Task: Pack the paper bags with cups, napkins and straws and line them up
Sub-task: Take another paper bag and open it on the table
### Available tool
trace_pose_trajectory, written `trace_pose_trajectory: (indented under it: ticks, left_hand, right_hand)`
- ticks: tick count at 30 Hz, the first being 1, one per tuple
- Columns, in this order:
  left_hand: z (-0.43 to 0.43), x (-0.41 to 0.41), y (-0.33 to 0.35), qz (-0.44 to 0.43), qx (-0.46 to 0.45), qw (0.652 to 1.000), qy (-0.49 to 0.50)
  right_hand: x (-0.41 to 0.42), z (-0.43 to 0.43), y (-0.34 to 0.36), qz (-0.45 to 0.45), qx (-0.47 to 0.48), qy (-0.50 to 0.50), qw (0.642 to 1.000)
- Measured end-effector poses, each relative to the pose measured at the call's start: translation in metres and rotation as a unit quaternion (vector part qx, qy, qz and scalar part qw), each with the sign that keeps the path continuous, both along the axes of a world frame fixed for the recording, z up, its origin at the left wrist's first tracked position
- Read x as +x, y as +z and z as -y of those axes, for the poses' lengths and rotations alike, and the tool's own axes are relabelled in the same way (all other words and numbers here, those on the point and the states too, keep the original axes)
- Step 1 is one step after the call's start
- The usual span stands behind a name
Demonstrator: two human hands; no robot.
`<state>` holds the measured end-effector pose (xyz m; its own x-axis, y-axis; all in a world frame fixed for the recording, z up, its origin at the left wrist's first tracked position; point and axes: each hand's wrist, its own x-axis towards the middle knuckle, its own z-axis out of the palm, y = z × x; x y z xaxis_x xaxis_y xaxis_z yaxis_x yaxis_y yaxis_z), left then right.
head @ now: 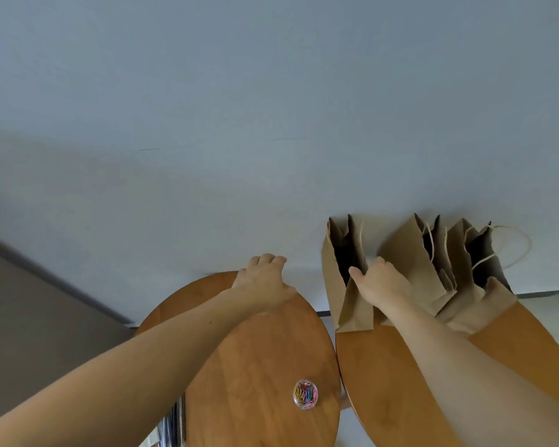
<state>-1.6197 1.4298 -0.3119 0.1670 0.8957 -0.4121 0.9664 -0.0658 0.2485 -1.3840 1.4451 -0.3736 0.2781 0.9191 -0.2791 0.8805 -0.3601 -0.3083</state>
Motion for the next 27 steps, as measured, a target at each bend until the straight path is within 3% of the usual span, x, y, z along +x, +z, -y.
trace_pose_trajectory:
  ticks: [10,18,27]
  left_hand:
    - [0.005,-0.001,-0.015,0.016,-0.019,0.999,0.029]
    - [0.030,-0.070,-0.012,0.038,0.012,0.997,0.065]
    - [0.098,-0.143,-0.042,0.104,-0.049,0.983,0.145]
  right_hand:
    - [-0.002,-0.005,-0.001,0.057,0.002,0.093,0.994]
    - [-0.094,0.036,0.026,0.031,0.075,0.174,0.981]
    - [-0.198,0.106,0.007,0.026,0.080,0.222,0.971]
